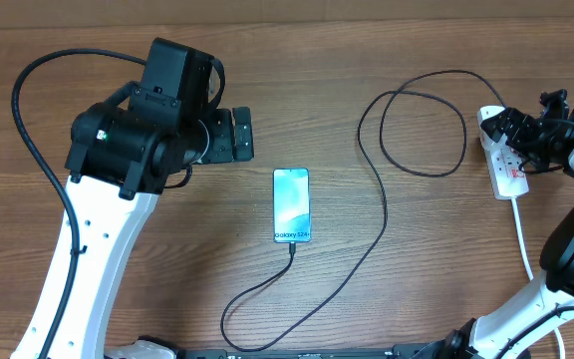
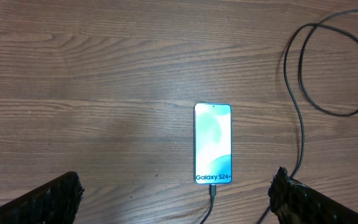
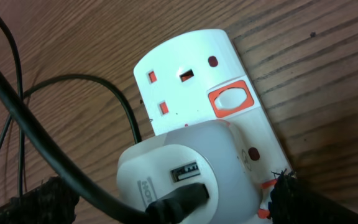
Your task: Plug charger to phone and switch on socket
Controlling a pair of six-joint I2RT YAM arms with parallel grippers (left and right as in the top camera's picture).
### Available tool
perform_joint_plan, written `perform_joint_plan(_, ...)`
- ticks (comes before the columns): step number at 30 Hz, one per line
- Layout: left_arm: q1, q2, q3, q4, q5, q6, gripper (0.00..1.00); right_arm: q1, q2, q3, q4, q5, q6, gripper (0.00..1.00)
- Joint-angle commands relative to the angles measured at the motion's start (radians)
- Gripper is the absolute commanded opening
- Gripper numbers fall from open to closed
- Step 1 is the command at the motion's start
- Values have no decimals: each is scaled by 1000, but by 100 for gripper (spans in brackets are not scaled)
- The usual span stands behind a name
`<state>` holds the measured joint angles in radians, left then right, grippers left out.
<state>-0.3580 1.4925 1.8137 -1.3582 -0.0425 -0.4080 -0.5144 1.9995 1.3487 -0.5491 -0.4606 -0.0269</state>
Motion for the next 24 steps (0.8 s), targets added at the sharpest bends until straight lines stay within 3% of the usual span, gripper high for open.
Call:
perform_joint_plan(1,6,6,8,2,-13,19,99,15,22,-2,-4,-27,0,100)
perform_joint_plan(24,6,6,8,1,-13,19,99,16,23,-2,-57,-126,4,100)
